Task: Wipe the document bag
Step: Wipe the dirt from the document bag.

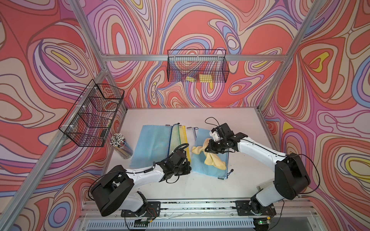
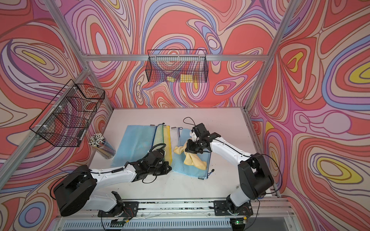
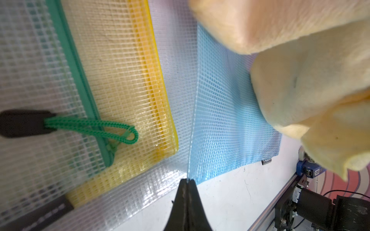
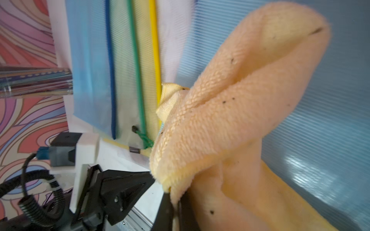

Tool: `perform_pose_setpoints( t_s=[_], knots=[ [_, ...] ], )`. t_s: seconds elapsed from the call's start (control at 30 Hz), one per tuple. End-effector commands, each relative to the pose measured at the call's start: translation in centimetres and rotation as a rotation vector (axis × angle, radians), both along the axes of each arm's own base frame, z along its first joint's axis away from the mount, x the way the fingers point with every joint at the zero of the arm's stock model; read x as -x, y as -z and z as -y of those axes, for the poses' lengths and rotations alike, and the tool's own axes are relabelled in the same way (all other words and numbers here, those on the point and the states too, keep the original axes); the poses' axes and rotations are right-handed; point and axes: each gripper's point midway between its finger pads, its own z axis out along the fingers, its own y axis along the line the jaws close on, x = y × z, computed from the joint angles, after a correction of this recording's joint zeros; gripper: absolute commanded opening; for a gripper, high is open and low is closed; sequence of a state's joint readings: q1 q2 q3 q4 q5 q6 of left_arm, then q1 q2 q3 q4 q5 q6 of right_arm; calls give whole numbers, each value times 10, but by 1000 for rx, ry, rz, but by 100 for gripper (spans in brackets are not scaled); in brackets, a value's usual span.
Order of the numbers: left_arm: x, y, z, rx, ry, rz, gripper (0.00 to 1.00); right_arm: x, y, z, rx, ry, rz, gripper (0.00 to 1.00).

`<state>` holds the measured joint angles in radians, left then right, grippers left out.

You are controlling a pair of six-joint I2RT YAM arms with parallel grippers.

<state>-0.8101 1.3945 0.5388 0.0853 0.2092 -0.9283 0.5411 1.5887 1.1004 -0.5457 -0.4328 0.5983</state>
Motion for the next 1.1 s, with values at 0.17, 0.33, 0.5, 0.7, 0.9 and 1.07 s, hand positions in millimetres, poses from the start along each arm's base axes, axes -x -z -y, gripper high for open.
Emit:
perform_pose_setpoints(
  t_s=[0.17,0.33,0.5,0.7,0.9,1.07],
  knots=[
    [-5,-10,1,5,-16,15,0,20,55,-48,-47,-20,-154,0],
    [-6,-12,-1,-5,-20,23,0,34,78,-23,54,22,-186,0],
    [-6,-9,-2,-15,-20,18,0,50,98,13,129,81,-224,0],
    [-7,-9,-4,-20,-29,26,0,68,105,96,167,240,-281,0],
    [-8,-10,-1,-19,-18,21,0,69,84,127,137,302,-254,0],
    [-10,-10,8,1,-4,10,0,53,70,63,69,205,-202,0]
  ],
)
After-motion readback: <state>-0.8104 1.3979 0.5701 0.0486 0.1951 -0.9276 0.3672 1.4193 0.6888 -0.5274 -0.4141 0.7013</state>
